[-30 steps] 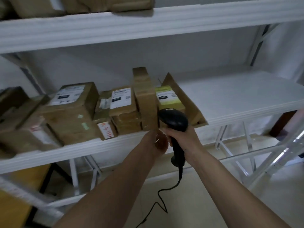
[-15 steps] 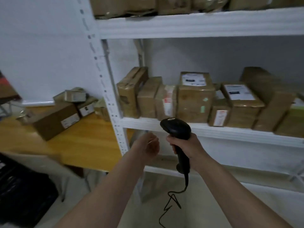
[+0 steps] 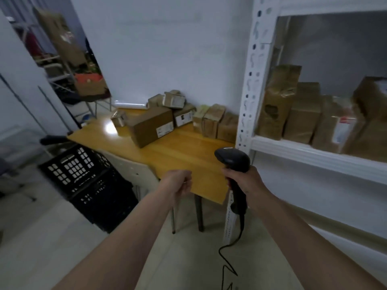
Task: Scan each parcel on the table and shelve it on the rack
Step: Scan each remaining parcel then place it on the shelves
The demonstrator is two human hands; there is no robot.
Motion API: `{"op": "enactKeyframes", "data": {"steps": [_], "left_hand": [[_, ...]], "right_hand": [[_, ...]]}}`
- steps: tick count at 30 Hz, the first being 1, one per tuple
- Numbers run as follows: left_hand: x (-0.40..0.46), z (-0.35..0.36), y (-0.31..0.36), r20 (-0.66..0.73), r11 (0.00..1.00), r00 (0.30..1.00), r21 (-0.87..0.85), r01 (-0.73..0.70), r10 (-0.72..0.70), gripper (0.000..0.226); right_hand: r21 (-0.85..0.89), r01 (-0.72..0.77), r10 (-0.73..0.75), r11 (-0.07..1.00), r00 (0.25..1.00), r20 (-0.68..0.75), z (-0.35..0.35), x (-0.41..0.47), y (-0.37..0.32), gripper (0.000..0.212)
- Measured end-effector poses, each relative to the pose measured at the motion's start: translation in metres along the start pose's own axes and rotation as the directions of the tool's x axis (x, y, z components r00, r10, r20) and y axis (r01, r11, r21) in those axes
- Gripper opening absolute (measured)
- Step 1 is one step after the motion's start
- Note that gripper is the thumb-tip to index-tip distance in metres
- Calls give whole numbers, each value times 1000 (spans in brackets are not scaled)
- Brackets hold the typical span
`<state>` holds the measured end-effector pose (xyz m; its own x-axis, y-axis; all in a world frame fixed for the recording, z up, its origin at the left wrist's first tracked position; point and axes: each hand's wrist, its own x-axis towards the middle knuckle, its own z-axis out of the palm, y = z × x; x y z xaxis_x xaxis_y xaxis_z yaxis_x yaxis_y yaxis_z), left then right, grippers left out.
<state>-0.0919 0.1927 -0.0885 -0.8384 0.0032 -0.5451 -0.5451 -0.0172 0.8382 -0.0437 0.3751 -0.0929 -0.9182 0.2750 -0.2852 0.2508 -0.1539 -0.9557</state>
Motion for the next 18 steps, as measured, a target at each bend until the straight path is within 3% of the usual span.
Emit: {"op": "enactKeyframes", "data": {"steps": [10, 18], "left_hand": [[60, -46, 30, -13, 1000, 1000, 1, -2, 2, 7], [157, -45, 98, -36, 995, 999, 98, -10, 14, 5]], "right_hand": [[-4, -31, 31, 1000, 998, 58, 76, 76, 0, 9], [22, -73, 71, 997, 992, 104, 119, 164, -24, 10]]}}
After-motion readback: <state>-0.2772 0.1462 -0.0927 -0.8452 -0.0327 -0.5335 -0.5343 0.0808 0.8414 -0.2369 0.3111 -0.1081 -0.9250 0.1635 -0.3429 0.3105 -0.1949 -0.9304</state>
